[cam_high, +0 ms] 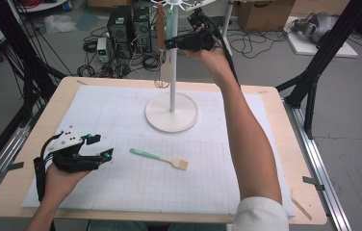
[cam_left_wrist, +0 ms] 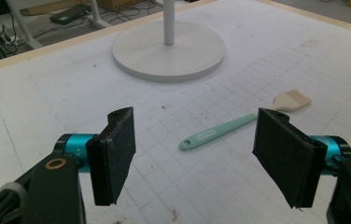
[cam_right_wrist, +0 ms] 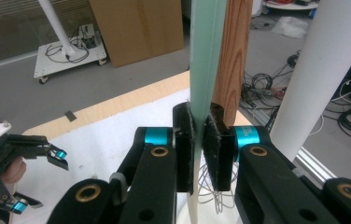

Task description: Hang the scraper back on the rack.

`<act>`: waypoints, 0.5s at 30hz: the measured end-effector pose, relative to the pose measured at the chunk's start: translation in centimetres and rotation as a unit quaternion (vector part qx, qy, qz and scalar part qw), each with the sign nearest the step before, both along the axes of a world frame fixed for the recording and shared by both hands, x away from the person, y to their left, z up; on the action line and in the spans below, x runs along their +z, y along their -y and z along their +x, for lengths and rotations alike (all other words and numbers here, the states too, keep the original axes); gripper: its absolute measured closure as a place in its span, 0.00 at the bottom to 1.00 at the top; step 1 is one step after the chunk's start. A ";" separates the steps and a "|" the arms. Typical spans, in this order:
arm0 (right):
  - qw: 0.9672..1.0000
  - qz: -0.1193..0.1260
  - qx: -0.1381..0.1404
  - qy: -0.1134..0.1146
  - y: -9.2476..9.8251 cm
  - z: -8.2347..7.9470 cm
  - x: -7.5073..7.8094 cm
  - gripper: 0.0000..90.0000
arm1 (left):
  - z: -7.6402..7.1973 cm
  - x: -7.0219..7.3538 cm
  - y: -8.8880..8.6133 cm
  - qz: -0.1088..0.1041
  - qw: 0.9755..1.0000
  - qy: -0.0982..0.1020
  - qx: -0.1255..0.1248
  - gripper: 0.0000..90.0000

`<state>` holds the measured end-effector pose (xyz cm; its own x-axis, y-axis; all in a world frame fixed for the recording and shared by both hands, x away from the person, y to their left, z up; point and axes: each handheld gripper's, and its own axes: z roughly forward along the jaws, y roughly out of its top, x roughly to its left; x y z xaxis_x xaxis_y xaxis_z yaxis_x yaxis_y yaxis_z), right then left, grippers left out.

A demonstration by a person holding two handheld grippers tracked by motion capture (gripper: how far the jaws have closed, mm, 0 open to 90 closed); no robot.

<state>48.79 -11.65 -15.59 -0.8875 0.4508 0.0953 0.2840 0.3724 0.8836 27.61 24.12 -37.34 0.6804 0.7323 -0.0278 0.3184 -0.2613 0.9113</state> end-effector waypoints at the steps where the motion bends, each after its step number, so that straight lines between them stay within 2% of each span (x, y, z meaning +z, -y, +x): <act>1: 1.000 0.000 -0.001 0.001 0.0 0.0 0.0 0.92 | 0.0 0.0 0.0 -0.002 1.000 0.000 0.000 0.33; 8: 1.000 0.001 -0.007 0.002 0.1 0.0 -0.1 0.91 | 0.1 -0.2 -0.1 -0.003 1.000 -0.003 0.000 0.33; 15: 1.000 0.002 -0.006 0.009 0.2 -0.1 0.0 0.84 | 0.1 -0.3 -0.2 0.000 1.000 -0.005 0.003 0.33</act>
<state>48.67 -11.83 -15.62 -0.8833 0.4618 0.0804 0.2723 0.3660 0.8899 27.73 24.30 -37.66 0.6759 0.7362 -0.0340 0.3287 -0.2598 0.9080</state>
